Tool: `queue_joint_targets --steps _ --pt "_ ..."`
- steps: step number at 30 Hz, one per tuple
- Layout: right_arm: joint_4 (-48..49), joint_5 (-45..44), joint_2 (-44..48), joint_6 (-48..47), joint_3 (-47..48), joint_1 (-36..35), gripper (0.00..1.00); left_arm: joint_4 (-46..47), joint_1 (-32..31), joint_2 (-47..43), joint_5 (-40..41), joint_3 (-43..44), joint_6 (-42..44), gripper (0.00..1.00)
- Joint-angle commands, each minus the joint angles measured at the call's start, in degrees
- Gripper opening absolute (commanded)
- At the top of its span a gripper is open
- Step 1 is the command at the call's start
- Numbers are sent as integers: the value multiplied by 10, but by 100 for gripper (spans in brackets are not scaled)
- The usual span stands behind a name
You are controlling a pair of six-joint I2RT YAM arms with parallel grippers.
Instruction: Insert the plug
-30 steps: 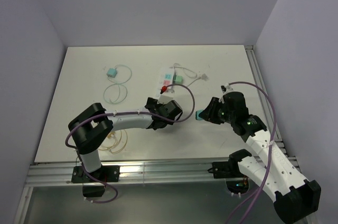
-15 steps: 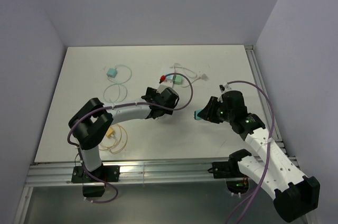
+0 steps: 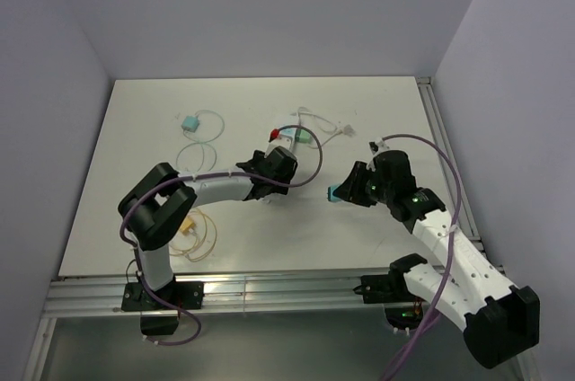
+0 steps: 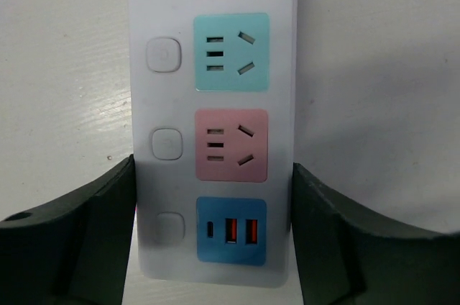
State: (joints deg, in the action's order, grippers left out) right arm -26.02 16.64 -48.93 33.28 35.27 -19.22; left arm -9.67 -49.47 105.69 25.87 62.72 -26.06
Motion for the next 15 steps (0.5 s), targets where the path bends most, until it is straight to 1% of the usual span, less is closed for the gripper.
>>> queue_joint_targets --steps 1,3,4,5,6,7,11,12,15 --pt "42 17 -22 7 31 4 0 35 8 -15 -79 -31 -1 53" --pt "57 33 -34 13 38 4 0 45 13 -17 -96 -46 0 42" --pt "62 37 -48 18 46 3 0 48 14 -18 -101 -51 0 32" --pt "71 42 -56 21 51 4 0 52 17 -21 -107 -57 0 26" --pt "77 48 -64 26 55 5 0 62 20 -23 -124 -70 -2 9" --pt "81 50 -80 28 64 4 0 69 22 -27 -130 -78 -5 0" --pt "108 57 -124 39 84 5 0 91 31 -65 -180 -116 -17 0" --pt "113 55 -141 45 91 4 0 114 32 -79 -212 -130 -25 0" --pt "128 49 -168 57 108 4 0 127 34 -95 -253 -155 -42 0"
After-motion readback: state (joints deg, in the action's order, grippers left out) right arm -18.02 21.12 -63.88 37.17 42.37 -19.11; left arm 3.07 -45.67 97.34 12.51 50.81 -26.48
